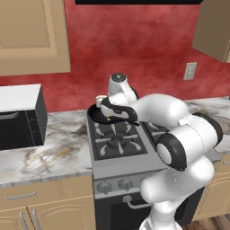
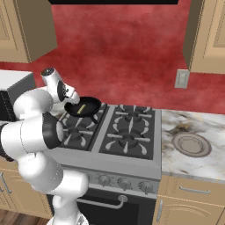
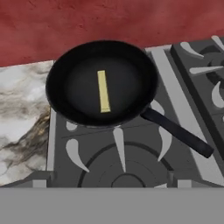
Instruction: Pick up the butter stick and place it in the pan. Then turn on the burner for the pan.
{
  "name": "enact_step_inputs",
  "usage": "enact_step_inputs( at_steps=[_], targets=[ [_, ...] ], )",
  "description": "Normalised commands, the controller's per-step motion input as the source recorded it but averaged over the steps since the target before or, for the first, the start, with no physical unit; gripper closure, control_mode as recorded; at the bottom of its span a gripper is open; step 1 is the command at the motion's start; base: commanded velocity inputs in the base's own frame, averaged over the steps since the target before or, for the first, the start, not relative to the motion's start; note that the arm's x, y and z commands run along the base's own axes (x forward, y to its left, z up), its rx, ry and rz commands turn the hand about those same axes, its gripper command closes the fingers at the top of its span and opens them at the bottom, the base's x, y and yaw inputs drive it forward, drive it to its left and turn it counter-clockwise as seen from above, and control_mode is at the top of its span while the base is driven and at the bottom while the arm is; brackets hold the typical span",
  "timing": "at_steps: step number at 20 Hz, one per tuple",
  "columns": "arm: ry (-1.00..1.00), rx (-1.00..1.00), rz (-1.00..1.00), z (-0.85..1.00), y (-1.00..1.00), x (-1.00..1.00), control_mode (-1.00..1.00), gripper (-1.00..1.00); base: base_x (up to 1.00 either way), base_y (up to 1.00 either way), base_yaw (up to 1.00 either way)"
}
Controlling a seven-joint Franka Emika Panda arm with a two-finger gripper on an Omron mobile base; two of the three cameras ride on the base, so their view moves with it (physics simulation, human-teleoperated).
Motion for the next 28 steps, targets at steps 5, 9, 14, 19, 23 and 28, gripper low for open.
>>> enact_step_inputs(
  at_steps=[5,9,14,19,23,28],
  targets=[
    [-0.09,0.04,-0.09,0.05,0.02,-0.38,-1.00,-1.00,0.00,0.00,0.00],
    [-0.11,0.05,-0.09,0.14,0.01,-0.33,-1.00,-1.00,0.00,0.00,0.00],
    [-0.19,0.03,-0.02,0.01,0.00,-0.42,-1.00,-1.00,0.00,0.00,0.00],
    [-0.18,0.00,0.00,0.00,0.03,-0.50,-1.00,-1.00,0.00,0.00,0.00],
    [-0.15,0.00,0.01,0.00,0.01,-0.56,-1.00,-1.00,0.00,0.00,0.00],
    [-0.09,0.00,0.04,0.00,0.01,-0.51,-1.00,-1.00,0.00,0.00,0.00]
  ],
)
